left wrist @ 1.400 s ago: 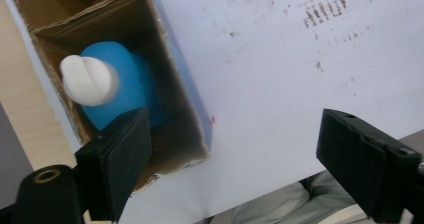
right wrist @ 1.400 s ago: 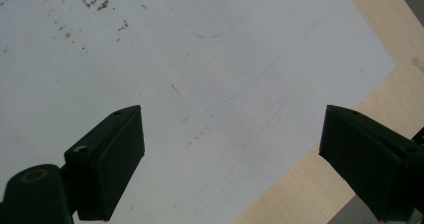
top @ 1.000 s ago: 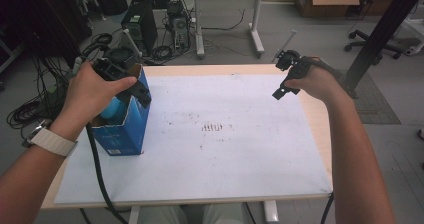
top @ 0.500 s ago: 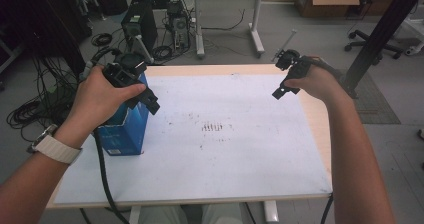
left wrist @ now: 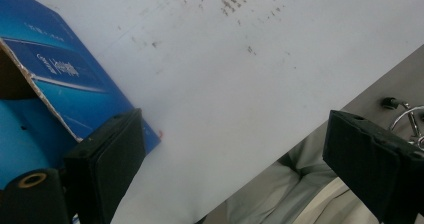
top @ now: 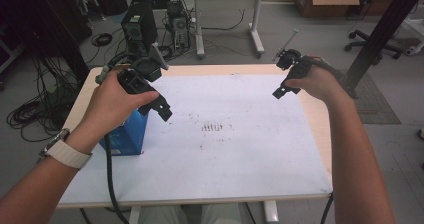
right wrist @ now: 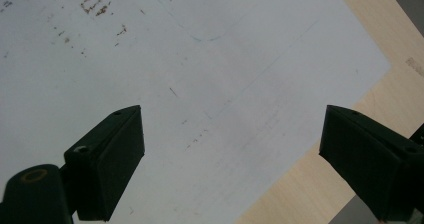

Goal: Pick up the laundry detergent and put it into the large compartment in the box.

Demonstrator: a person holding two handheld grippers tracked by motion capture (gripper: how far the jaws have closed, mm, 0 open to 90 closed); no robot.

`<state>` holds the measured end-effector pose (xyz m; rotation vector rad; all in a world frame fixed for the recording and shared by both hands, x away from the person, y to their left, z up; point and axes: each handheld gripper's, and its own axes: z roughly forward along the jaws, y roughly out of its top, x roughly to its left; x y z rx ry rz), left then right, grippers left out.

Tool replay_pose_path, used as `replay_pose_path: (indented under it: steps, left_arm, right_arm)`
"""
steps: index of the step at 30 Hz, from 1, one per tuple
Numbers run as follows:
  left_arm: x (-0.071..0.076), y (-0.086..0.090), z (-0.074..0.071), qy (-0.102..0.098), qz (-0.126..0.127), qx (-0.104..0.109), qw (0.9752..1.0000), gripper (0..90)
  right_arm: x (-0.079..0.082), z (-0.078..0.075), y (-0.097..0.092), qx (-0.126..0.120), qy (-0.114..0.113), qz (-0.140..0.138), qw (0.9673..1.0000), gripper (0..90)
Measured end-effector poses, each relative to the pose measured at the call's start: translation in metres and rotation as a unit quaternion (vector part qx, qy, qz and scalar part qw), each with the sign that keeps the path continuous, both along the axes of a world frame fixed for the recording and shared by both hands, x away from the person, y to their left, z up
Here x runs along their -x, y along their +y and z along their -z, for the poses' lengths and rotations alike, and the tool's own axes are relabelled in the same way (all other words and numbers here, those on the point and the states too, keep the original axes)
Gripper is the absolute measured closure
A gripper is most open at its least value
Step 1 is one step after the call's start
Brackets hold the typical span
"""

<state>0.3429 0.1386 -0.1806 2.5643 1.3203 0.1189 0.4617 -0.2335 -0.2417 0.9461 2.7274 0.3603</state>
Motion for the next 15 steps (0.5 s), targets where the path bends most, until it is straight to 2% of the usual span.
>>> replay_pose_path:
  steps: [11, 15]
  left_arm:
    - [-0.0006, 0.0003, 0.0020, -0.001, 0.000, 0.003, 1.0000, 10.4]
    - [-0.0005, -0.0020, 0.0030, -0.002, 0.007, 0.004, 1.0000, 10.4]
  right_arm:
    - [-0.0007, 0.0017, 0.0022, 0.002, 0.002, -0.004, 1.0000, 10.5]
    - [-0.0004, 0.0015, 0.0011, 0.002, 0.002, -0.003, 1.0000, 10.4]
